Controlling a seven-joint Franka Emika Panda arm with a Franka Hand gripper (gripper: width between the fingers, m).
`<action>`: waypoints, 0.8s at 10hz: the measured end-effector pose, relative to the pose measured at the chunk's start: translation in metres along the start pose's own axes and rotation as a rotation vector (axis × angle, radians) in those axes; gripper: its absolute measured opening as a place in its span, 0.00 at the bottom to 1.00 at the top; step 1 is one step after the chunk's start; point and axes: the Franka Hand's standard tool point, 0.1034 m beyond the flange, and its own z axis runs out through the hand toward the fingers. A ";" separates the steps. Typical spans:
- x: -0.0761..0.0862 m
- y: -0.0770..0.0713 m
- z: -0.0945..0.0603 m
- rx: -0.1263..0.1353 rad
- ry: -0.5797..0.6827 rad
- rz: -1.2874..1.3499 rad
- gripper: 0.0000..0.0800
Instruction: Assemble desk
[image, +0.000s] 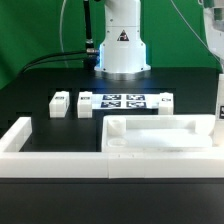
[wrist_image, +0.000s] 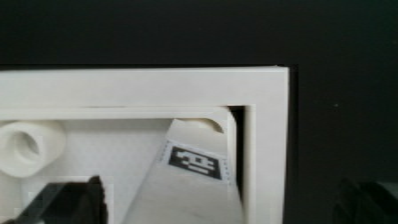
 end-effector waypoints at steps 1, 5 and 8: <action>0.000 0.000 0.000 0.000 0.001 -0.072 0.81; 0.003 0.001 -0.003 -0.062 0.039 -0.547 0.81; 0.003 0.001 -0.003 -0.069 0.037 -0.732 0.81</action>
Offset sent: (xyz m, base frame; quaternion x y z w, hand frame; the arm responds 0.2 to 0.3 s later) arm 0.0080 -0.0076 0.0070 -0.0786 0.0480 -0.2530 0.9631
